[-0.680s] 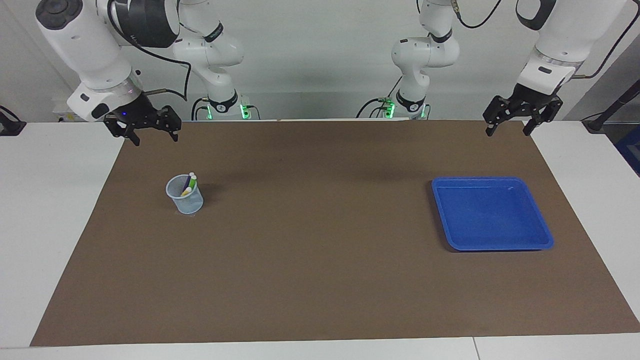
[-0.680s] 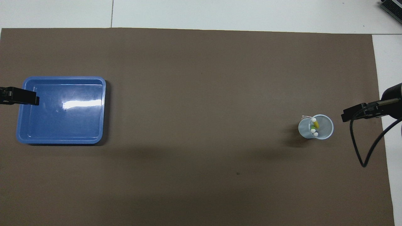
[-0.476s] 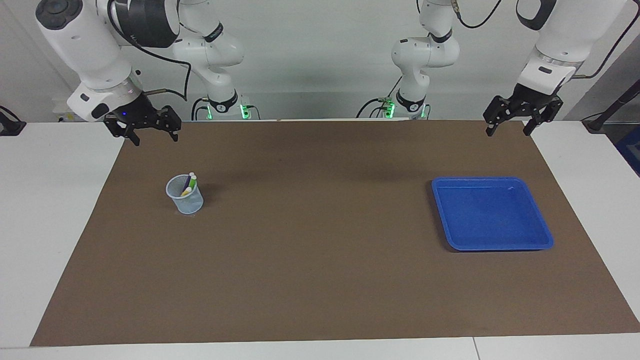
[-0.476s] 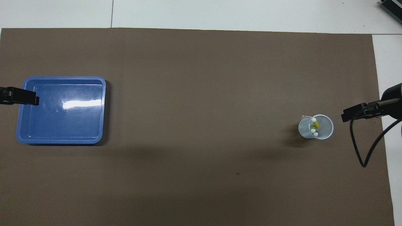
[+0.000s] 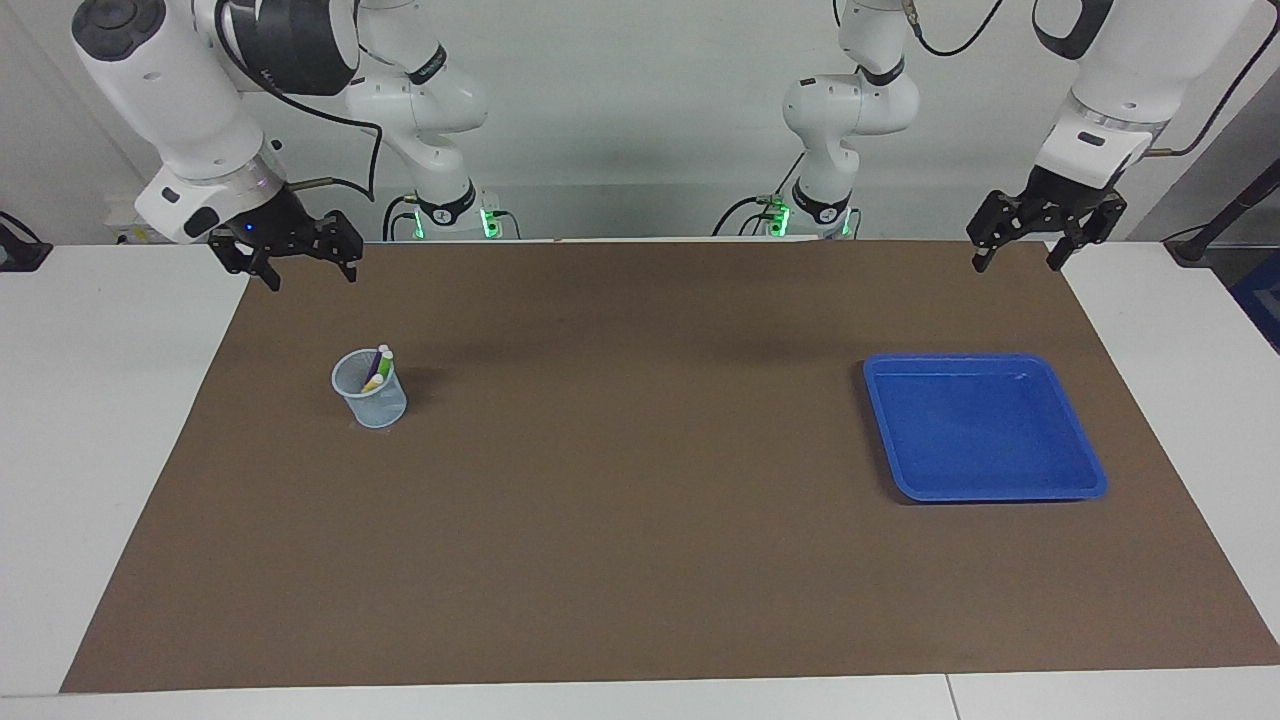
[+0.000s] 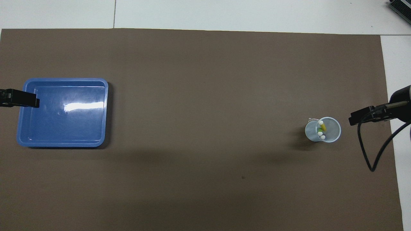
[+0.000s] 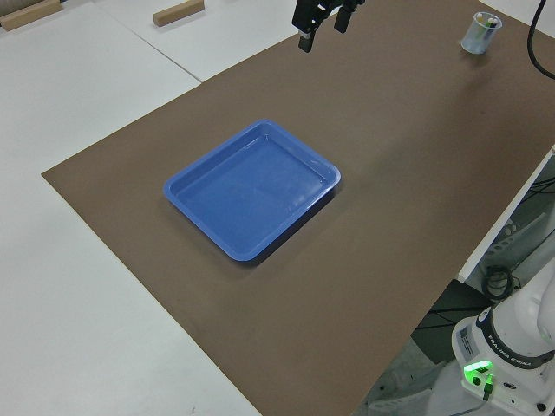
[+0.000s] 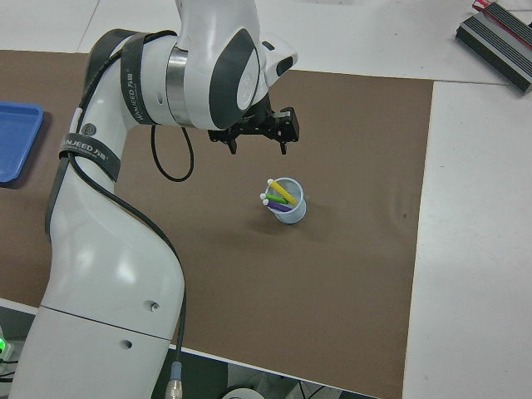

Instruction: Right arm passes pens to left for tray arrangement

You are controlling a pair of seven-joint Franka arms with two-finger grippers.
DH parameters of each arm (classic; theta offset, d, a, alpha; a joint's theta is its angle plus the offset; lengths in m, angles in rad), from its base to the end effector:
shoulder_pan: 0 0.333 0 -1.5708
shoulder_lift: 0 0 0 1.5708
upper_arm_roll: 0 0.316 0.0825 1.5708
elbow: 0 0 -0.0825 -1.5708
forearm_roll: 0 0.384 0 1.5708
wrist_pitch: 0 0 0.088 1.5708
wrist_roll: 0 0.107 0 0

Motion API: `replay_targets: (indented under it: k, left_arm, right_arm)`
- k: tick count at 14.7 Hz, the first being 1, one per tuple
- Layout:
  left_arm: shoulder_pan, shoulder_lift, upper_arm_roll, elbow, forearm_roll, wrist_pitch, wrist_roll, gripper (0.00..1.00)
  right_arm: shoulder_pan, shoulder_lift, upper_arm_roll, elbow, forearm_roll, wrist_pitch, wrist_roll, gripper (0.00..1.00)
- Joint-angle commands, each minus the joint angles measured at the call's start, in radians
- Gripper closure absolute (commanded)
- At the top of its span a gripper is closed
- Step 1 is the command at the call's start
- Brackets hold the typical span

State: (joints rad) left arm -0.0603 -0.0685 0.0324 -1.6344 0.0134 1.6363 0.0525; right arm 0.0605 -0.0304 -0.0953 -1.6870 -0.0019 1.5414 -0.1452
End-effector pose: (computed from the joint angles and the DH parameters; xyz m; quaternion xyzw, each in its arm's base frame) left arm 0.5394 -0.0131 0.6377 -0.9986 0.0404 -0.0351 0.0060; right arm 0.5373 -0.0196 0.5842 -0.9968 -0.0552 0.0574 0.0057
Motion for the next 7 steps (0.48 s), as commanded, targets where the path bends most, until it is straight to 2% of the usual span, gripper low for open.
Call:
replay_targets:
  k: [1, 3, 7]
  left_arm:
    - [0.004, -0.008, 0.003, 0.001, 0.008, -0.004, 0.007, 0.0]
    - [0.004, -0.01, 0.003, 0.001, 0.008, -0.006, 0.006, 0.0]
    - [0.0, -0.011, 0.001, -0.009, 0.008, -0.018, -0.002, 0.0]
  right_arm:
    - [-0.004, -0.034, 0.006, -0.031, 0.003, -0.012, 0.004, 0.0]
    - [-0.002, -0.063, 0.006, -0.117, -0.007, 0.119, -0.029, 0.0]
    - [0.004, -0.054, 0.006, -0.173, -0.007, 0.199, -0.142, 0.0]
